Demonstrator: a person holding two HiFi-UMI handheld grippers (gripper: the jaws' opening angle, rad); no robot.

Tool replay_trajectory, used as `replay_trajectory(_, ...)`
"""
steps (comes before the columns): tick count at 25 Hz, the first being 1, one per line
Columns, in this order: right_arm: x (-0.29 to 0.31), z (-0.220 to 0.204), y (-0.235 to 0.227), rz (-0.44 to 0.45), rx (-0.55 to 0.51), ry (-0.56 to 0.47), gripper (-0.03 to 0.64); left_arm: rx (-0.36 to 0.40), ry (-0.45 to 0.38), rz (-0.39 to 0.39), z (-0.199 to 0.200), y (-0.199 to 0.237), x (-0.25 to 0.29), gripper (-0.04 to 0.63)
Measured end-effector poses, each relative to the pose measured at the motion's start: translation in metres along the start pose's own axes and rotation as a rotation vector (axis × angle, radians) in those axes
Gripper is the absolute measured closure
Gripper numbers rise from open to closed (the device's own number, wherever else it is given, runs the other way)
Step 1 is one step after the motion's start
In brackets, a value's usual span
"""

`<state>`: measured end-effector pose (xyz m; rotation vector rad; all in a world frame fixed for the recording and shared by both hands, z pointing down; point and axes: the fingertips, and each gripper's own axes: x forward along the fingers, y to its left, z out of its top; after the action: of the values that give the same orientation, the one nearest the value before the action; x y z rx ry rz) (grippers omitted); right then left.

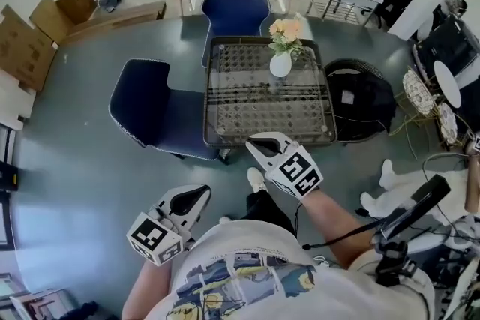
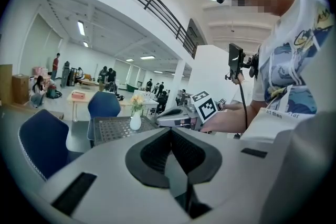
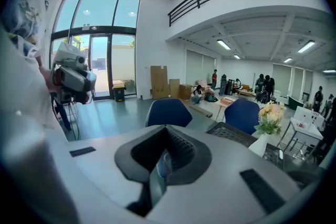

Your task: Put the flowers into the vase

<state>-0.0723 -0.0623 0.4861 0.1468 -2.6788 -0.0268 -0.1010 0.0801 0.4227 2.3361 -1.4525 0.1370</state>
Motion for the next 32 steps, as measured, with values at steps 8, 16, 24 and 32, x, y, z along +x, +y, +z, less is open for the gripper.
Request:
replay_trajectory(8,-0.029,0.001,0.102,0.03,0.04,0.013,0.607,0.006,0.002,-0.088,-0.027,-0.039,-0.042,0.586)
replay_trajectory(16,-0.044,0.004,0.146,0.065,0.02,0.019,0.607,0.009,-0.011,-0.127,-0.03,-0.051,-0.042,0.586)
replay_trajectory(24,-0.051,0.003,0.156,0.054,0.033,0.004,0.607,0.032,0.014,-0.16,-0.032,-0.066,-0.038,0.586)
replay_trajectory(32,-0.046,0.006,0.165,0.08,0.015,0.0,0.607,0.021,0.019,-0.141,-0.039,-0.062,-0.044,0.586)
